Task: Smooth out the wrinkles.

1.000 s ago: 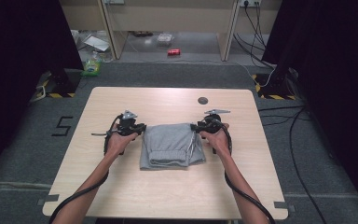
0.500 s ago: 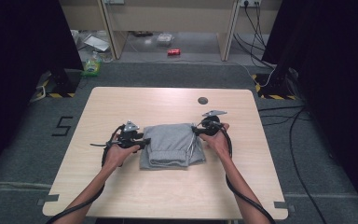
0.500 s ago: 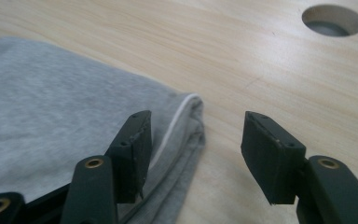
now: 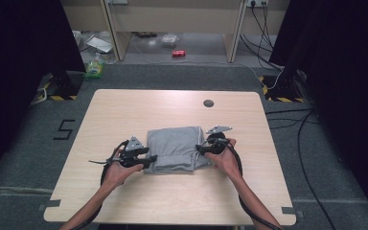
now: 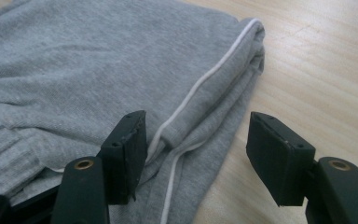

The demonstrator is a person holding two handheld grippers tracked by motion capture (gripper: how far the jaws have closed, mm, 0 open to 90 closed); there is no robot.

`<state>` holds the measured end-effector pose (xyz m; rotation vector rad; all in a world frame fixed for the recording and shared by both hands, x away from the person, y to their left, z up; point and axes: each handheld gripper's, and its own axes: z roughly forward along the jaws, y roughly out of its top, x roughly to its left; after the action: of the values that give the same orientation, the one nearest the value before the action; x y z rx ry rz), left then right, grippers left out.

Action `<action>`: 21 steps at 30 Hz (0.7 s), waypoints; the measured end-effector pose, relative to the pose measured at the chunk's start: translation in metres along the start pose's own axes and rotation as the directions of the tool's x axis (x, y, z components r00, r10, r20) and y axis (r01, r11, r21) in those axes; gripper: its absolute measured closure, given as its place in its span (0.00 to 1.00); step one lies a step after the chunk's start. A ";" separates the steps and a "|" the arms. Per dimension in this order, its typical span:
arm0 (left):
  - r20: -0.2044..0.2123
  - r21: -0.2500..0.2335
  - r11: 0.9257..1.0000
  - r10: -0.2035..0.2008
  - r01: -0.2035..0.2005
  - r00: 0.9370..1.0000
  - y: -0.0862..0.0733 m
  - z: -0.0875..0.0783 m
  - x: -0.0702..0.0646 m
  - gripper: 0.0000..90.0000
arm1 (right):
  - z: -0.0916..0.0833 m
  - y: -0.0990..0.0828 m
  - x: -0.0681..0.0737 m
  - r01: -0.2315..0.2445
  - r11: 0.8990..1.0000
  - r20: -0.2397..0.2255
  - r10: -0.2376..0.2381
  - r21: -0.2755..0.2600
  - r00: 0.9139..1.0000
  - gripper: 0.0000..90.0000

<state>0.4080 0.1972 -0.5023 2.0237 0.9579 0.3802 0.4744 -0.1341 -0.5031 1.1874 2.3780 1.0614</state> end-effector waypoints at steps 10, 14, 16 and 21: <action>0.006 -0.050 0.999 -0.006 0.006 1.000 -0.007 -0.028 -0.007 0.49 | -0.034 -0.007 0.008 0.007 0.999 -0.011 -0.008 -0.052 1.000 0.40; -0.004 -0.064 0.998 -0.008 0.008 1.000 -0.013 -0.045 -0.006 0.48 | -0.056 -0.020 0.013 0.008 0.998 -0.016 -0.009 -0.065 1.000 0.39; -0.012 -0.059 0.998 -0.014 0.014 1.000 -0.018 -0.053 -0.004 0.47 | -0.065 -0.027 0.015 0.016 0.997 -0.010 -0.017 -0.071 1.000 0.38; -0.025 -0.053 0.998 -0.027 0.026 0.999 -0.033 -0.066 -0.003 0.45 | -0.077 -0.044 0.021 0.022 0.998 -0.018 -0.023 -0.064 1.000 0.38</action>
<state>0.3525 0.2442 -0.4890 1.9615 0.9797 0.4137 0.3953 -0.1728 -0.4806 1.1316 2.3475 1.1374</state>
